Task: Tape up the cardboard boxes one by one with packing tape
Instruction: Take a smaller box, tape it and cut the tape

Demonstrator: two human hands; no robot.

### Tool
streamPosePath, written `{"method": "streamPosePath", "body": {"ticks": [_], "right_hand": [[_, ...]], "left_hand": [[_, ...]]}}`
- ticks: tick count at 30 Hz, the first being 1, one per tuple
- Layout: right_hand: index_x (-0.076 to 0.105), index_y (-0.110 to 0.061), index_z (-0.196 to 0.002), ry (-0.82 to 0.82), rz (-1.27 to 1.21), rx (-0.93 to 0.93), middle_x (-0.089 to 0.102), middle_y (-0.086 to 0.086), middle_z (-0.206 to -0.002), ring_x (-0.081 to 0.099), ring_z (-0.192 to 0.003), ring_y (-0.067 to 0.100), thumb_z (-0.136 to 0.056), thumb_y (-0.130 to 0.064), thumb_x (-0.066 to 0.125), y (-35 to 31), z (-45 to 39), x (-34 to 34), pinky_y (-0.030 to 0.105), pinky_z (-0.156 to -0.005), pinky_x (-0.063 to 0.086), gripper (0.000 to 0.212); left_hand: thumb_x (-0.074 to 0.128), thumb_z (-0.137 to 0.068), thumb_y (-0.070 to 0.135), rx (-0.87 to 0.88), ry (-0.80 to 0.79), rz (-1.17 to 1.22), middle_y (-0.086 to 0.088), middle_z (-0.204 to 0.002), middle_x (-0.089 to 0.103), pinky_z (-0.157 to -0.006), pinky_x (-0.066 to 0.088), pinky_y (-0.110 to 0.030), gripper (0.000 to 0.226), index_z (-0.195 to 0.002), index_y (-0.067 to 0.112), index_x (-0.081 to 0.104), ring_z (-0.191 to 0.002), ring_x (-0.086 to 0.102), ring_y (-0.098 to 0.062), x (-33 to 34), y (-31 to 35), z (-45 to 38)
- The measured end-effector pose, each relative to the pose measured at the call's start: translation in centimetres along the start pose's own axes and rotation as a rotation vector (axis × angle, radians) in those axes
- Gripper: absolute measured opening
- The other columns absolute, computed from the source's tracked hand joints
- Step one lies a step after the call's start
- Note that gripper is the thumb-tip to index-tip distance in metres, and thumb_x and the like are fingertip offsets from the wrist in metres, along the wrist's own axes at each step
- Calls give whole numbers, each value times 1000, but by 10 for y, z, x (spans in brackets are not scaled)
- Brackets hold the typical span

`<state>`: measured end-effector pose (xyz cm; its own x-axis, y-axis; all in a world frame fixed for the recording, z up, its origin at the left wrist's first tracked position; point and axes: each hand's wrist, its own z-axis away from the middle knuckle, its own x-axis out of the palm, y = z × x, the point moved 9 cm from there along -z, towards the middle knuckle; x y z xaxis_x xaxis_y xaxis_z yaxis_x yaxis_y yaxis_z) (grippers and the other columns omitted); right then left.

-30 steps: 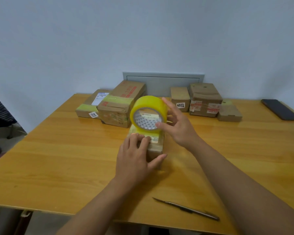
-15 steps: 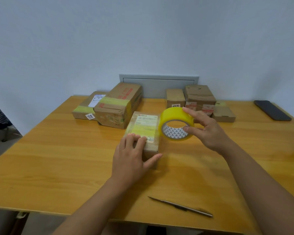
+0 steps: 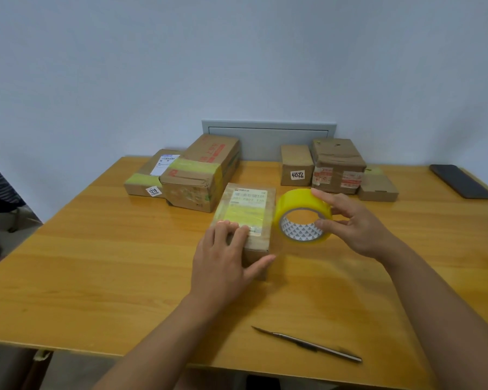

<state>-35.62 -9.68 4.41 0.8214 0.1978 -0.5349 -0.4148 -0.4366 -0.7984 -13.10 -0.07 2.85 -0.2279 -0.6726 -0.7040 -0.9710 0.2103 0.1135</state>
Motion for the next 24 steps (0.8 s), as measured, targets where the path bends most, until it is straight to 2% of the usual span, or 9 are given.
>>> {"method": "streamPosePath", "body": {"ticks": [6, 9, 11, 13, 15, 18, 19, 22, 24], "right_hand": [[41, -59, -133, 0, -22, 42, 51, -8, -130, 53, -116, 9, -90, -21, 68, 17, 3, 7, 22, -87, 48, 64], [40, -57, -137, 12, -58, 71, 52, -5, -131, 52, -120, 10, -90, -22, 68, 26, 7, 12, 21, -90, 46, 65], [39, -57, -136, 33, -87, 76, 51, -5, -131, 52, -119, 6, -91, -20, 67, 28, 10, 14, 18, -86, 49, 65], [39, -56, -134, 62, -122, 73, 51, -6, -130, 53, -115, -2, -91, -15, 66, 28, 13, 16, 13, -82, 50, 65], [39, -56, -133, 88, -144, 73, 51, -6, -130, 54, -112, -7, -91, -12, 66, 31, 16, 18, 11, -80, 49, 66], [37, -59, -135, 122, -166, 86, 50, -14, -131, 54, -113, -7, -92, -15, 66, 36, 21, 22, 10, -80, 49, 67], [37, -58, -136, 134, -171, 87, 50, -15, -131, 53, -113, -9, -92, -15, 65, 37, 23, 24, 10, -80, 49, 67], [34, -54, -138, 165, -156, 73, 49, -10, -129, 52, -112, -11, -93, -13, 64, 37, 26, 27, 9, -81, 48, 68], [32, -52, -140, 184, -135, 64, 48, -8, -129, 52, -113, -9, -94, -12, 63, 38, 27, 29, 13, -82, 50, 68]], "left_hand": [[49, -81, 78, -23, -47, 14, -3, -111, 50, -80, 51, -36, 65, -110, 21, 58, -106, 47, -22, 0, 1, -2], [43, -80, 81, -66, -119, -38, -2, -108, 50, -80, 51, -37, 75, -124, 20, 54, -101, 47, -20, 1, 0, -7], [38, -79, 82, -66, -162, -104, -1, -104, 50, -85, 44, -41, 79, -128, 22, 55, -98, 48, -20, -1, 1, -11], [36, -78, 84, -23, -201, -118, -1, -105, 50, -90, 34, -42, 76, -118, 24, 61, -100, 49, -22, -2, 3, -17], [35, -76, 86, 32, -281, -96, -7, -120, 50, -103, 29, -41, 77, -111, 23, 62, -120, 43, -27, 0, 4, -26], [35, -75, 89, 94, -497, -47, -10, -160, 23, -121, 7, -42, 81, -116, 22, 52, -151, 3, -29, 12, 7, -37], [36, -74, 90, 109, -560, -47, -7, -162, 19, -121, 7, -40, 83, -122, 22, 46, -151, 4, -27, 16, 9, -39], [38, -69, 93, 105, -641, -71, -1, -152, 34, -113, 29, -35, 101, -139, 21, 32, -138, 30, -20, 18, 6, -46], [35, -65, 96, 121, -690, -117, -1, -150, 31, -113, 29, -38, 112, -149, 23, 21, -136, 29, -21, 22, 4, -49]]}}
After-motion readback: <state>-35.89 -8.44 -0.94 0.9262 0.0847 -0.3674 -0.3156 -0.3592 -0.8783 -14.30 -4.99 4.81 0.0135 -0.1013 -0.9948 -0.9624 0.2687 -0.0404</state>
